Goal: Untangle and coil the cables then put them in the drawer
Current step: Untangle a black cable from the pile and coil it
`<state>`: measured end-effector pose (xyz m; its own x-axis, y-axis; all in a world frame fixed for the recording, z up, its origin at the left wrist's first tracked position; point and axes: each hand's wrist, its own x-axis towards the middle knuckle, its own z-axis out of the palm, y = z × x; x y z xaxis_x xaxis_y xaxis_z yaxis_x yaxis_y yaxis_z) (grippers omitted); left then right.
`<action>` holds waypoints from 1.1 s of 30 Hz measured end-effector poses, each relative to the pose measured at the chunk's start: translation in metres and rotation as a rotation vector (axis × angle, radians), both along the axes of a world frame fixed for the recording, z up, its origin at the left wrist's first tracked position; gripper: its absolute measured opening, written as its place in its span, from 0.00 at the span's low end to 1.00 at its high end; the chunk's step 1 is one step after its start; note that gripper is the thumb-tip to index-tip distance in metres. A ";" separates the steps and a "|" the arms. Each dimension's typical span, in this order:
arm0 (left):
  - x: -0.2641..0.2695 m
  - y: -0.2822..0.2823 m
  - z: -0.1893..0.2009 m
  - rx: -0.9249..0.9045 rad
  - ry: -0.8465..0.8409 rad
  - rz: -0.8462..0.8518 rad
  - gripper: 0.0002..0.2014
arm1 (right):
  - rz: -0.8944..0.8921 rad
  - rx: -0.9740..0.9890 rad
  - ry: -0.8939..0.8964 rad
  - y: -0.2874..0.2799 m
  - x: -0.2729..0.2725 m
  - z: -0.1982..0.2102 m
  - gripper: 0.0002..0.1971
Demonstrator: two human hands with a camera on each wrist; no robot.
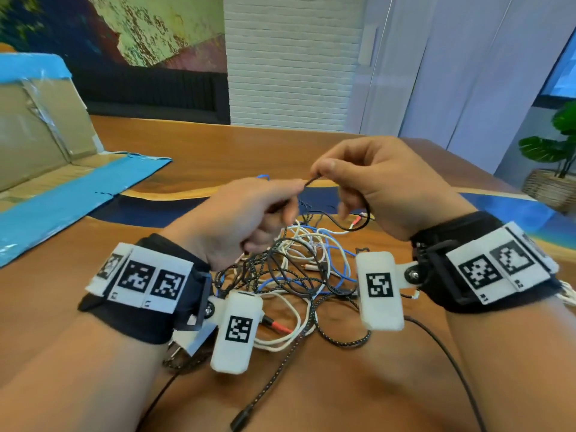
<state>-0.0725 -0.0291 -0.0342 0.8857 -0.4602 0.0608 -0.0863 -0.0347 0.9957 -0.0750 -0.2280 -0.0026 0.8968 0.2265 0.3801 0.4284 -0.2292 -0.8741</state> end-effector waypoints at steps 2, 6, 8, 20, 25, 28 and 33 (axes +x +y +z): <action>-0.001 0.005 0.002 -0.048 0.021 -0.077 0.21 | -0.087 0.043 0.011 -0.005 0.000 -0.007 0.08; 0.003 0.011 0.012 -0.573 0.166 -0.074 0.15 | -0.139 -0.005 0.101 0.006 -0.007 -0.033 0.11; 0.001 0.001 0.011 -0.724 0.175 -0.010 0.18 | -0.097 -0.105 0.108 0.021 -0.014 -0.042 0.13; 0.003 -0.018 -0.011 -0.364 -0.204 0.217 0.15 | 0.046 -0.229 0.062 0.020 -0.038 -0.044 0.12; -0.010 -0.017 -0.008 0.007 -0.145 -0.129 0.16 | -0.184 -0.015 -0.165 -0.001 -0.033 -0.038 0.23; -0.014 -0.015 -0.002 -0.006 0.030 -0.191 0.24 | -0.254 0.010 -0.168 -0.013 -0.027 -0.041 0.21; -0.009 -0.008 0.005 -0.521 0.196 -0.190 0.17 | -0.099 0.009 -0.024 -0.006 -0.023 -0.052 0.14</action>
<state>-0.0818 -0.0374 -0.0295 0.8084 -0.5650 0.1653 0.1438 0.4618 0.8752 -0.0979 -0.2337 -0.0550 0.9052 0.1338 0.4035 0.4250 -0.2636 -0.8660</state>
